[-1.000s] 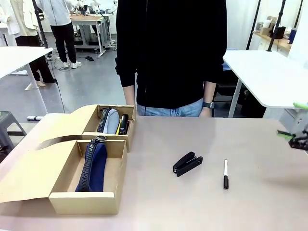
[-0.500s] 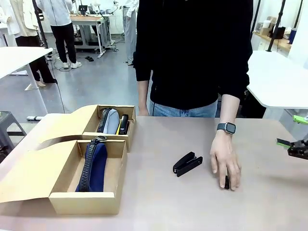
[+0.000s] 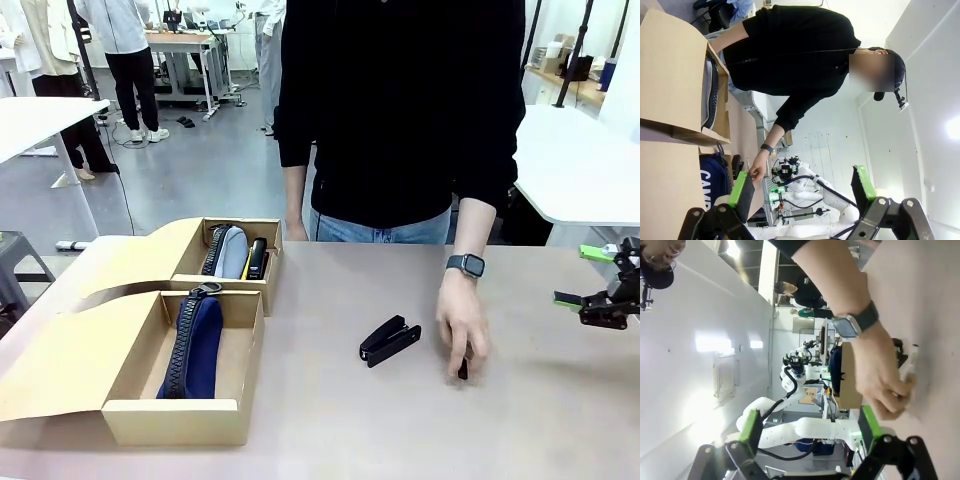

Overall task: Place items inside the box.
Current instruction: Pick up a Pencil pouch or Stapler and place it inside the Mailer Box closest to the robot.

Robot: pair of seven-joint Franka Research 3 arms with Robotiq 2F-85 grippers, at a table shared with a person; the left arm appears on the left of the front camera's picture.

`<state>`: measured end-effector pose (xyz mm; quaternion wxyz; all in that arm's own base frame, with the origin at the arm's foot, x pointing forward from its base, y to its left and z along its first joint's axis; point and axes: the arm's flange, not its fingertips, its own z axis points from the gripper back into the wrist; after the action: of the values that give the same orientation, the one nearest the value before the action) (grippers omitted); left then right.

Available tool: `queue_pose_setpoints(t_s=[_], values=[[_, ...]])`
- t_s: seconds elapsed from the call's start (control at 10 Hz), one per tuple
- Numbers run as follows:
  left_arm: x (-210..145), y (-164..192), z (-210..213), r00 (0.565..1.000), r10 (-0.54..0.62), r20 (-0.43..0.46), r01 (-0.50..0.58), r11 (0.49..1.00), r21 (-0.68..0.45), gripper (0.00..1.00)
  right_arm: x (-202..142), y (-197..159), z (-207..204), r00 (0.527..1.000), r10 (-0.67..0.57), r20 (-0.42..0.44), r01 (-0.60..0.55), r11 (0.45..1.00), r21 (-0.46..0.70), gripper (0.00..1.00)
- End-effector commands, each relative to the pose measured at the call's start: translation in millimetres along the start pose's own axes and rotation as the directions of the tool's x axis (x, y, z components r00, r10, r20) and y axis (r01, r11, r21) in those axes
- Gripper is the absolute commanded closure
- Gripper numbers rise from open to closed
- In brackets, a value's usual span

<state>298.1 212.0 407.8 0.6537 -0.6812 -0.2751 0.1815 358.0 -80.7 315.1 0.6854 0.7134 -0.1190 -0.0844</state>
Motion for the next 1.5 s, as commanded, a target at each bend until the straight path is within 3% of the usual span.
queue_pose_setpoints(t_s=[0.0, 0.2, 0.3, 0.5, 0.8, 1.0, 1.1, 1.2, 1.3, 1.4], values=[[-2.6, 0.2, -0.3, 1.0, -0.022, -0.002, 0.022, 1.0, -0.014, 0.0, -7.9, 0.9, 1.3, 0.99, 0.025, -0.14, -0.031, 0.999, -0.039, 0.0], [-2.6, 0.2, -0.3, 1.0, -0.022, -0.002, 0.022, 1.0, -0.014, 0.0, -20.2, 10.6, 54.1, 0.999, 0.05, 0.021, -0.052, 0.992, 0.114, 0.0], [-2.6, 0.2, -0.3, 1.0, -0.022, -0.002, 0.022, 1.0, -0.014, 0.0, -25.5, 9.1, 67.0, 0.995, 0.043, 0.088, -0.054, 0.992, 0.118, 0.0], [-2.6, 0.2, -0.3, 1.0, -0.022, -0.002, 0.022, 1.0, -0.014, 0.0, -26.6, 2.1, 77.0, 0.992, 0.023, 0.125, -0.034, 0.995, 0.09, 0.0], [-2.6, 0.2, -0.3, 1.0, -0.022, -0.002, 0.022, 1.0, -0.014, 0.0, -12.0, -2.0, 42.8, 0.999, 0.028, 0.044, -0.028, 1.0, -0.003, 0.0], [-2.6, 0.2, -0.3, 1.0, -0.022, -0.002, 0.022, 1.0, -0.014, 0.0, -1.4, 2.6, -25.8, 0.987, 0.085, -0.135, -0.106, 0.983, -0.153, 0.0], [-2.6, 0.2, -0.3, 1.0, -0.022, -0.002, 0.022, 1.0, -0.014, 0.0, -1.3, 11.8, -79.9, 0.93, 0.182, -0.319, -0.244, 0.955, -0.167, 0.0], [-2.6, 0.2, -0.3, 1.0, -0.022, -0.002, 0.022, 1.0, -0.014, 0.0, -3.3, 16.5, -126.2, 0.853, 0.264, -0.449, -0.381, 0.904, -0.193, 0.0], [-2.6, 0.2, -0.3, 1.0, -0.022, -0.002, 0.022, 1.0, -0.014, 0.0, -7.9, 14.3, -163.6, 0.751, 0.351, -0.56, -0.533, 0.822, -0.199, 0.0], [-2.6, 0.2, -0.3, 1.0, -0.022, -0.002, 0.022, 1.0, -0.014, 0.0, -29.8, 13.8, -193.2, 0.625, 0.45, -0.638, -0.663, 0.737, -0.13, 0.0]])
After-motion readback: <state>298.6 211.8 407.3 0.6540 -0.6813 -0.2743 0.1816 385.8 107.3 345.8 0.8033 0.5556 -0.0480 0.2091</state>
